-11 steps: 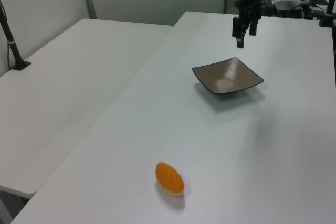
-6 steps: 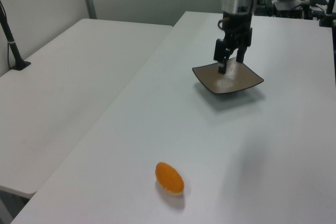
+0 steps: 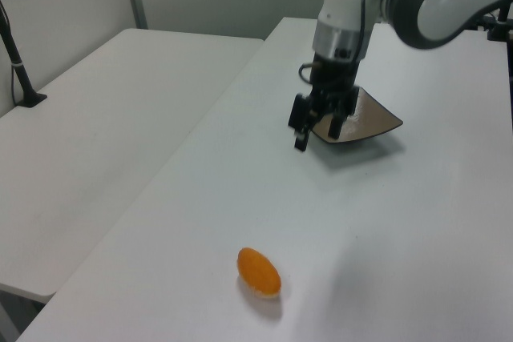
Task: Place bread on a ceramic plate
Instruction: 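Move the gripper over to the orange bread roll, then lower the open gripper around the bread roll and close it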
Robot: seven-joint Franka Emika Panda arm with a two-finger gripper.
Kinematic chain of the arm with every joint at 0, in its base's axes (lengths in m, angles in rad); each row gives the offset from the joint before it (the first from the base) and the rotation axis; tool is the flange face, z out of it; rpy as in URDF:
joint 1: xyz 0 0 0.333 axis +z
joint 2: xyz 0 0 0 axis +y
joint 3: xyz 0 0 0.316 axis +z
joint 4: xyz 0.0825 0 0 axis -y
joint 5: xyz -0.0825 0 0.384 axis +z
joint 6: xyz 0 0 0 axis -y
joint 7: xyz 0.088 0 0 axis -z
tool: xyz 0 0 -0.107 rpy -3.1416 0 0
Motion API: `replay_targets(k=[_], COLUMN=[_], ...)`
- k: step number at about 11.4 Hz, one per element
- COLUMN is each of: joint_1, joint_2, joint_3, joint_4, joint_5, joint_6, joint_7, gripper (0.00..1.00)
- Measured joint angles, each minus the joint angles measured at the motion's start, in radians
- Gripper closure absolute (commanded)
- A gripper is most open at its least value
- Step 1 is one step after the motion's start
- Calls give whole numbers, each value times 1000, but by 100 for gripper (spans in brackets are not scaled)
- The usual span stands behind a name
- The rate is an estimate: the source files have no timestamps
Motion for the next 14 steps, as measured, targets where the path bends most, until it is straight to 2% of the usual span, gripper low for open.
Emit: replay_targets(k=[2, 5, 7, 11, 14], joint_1=[60, 118, 142, 178, 214], joint_2=[74, 168, 236, 348, 435], joint_3=[0, -1, -1, -3, -29], joint_4=[32, 58, 113, 221, 299], joint_5=[-50, -181, -257, -302, -323], joint_6=[67, 182, 200, 201, 201], joint_7=[94, 240, 326, 382, 384], gripper=[0, 0, 0, 0, 0])
